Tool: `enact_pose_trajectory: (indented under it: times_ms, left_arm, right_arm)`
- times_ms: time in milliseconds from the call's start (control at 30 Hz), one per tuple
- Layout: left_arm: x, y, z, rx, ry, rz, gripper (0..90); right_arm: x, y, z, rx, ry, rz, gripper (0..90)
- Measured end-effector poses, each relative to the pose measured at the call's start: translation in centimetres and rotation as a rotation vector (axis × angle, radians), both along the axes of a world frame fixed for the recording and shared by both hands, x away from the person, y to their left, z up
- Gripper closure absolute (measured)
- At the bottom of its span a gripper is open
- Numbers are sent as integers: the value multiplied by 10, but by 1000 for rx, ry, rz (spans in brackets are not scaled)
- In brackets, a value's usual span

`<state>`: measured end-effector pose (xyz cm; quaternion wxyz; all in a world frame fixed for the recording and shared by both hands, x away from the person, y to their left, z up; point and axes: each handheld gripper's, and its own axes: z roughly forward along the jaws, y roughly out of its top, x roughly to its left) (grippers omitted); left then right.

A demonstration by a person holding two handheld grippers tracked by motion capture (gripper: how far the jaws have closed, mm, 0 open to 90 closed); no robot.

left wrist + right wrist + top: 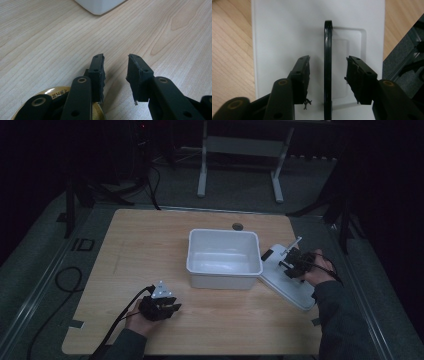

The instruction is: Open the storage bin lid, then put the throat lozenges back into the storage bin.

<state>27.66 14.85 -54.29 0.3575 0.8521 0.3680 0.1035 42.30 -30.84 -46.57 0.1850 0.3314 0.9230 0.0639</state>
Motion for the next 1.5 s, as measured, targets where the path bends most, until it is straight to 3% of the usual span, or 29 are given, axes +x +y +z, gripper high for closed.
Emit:
enact_pose_trajectory:
  times_ms: [267,567,733,933,1133,1500]
  left_arm:
    - [0,0,0,-4,-3,2,660]
    - [0,0,0,-4,-2,2,658]
    - [0,0,0,-4,-2,2,657]
    - [0,0,0,-7,-1,3,654]
    - [0,0,0,-9,-5,5,651]
    - [-1,1,1,-9,-8,10,645]
  right_arm:
    - [-13,3,13,40,-87,16,518]
    - [-36,10,13,112,-155,52,530]
    - [-47,17,5,131,-159,92,530]
    - [-55,21,-1,160,-163,100,535]
    - [-68,28,-18,226,-173,110,544]
    - [-88,32,-47,364,-198,72,536]
